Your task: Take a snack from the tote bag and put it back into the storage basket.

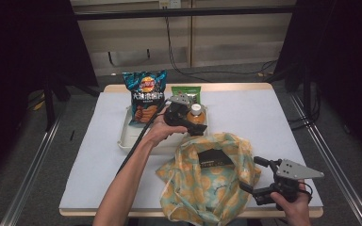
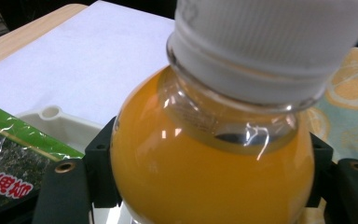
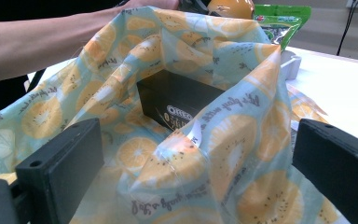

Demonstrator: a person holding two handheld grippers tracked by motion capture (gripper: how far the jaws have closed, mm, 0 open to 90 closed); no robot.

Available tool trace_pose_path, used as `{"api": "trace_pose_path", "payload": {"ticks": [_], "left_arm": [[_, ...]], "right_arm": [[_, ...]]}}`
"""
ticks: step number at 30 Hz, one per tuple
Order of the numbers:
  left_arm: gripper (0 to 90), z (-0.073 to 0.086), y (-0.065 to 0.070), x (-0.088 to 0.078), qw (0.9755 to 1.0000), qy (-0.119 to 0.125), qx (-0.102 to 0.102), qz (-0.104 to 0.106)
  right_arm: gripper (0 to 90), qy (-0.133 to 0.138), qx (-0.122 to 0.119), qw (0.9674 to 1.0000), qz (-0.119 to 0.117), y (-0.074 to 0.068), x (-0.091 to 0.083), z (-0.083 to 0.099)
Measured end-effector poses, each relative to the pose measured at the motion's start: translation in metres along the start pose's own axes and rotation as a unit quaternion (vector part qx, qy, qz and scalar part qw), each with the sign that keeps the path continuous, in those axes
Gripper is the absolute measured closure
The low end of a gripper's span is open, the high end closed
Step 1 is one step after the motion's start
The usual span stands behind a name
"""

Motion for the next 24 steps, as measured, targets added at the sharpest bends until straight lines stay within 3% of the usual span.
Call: {"api": "trace_pose_path", "payload": {"ticks": [1, 9, 12, 14, 24], "left_arm": [[28.2, 0.0, 0.001, 0.0, 1.0, -0.007, 0.0, -0.003], [11.8, -0.001, 0.003, -0.003, 0.9995, 0.002, -0.027, -0.019], [11.1, 0.0, 0.009, -0.009, 0.9989, 0.012, -0.034, -0.031], [11.6, 0.001, 0.012, -0.017, 0.9979, 0.012, -0.039, -0.049], [15.2, 0.003, 0.03, -0.051, 0.9937, 0.057, -0.059, -0.076]], "right_arm": [[0.8, -0.001, -0.002, 1.0, -0.001, 0.0, 0.0, 0.0], [0.8, -0.001, 0.001, 1.0, 0.001, 0.0, 0.001, 0.0], [0.8, 0.001, 0.0, 1.0, 0.0, 0.001, 0.001, 0.0], [0.8, 0.001, 0.0, 1.0, 0.0, 0.001, 0.002, 0.0], [1.4, 0.002, 0.001, 1.0, 0.005, 0.002, 0.002, -0.002]]}}
Point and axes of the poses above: each handheld gripper's, and its own axes: x roughly forward along the jaws, z roughly out of its underside, y roughly to its right, the point moved 1 cm from there along x, roughly forward along the jaws, and after that the axes turned 2 degrees about -y, right-handed, at the moved point
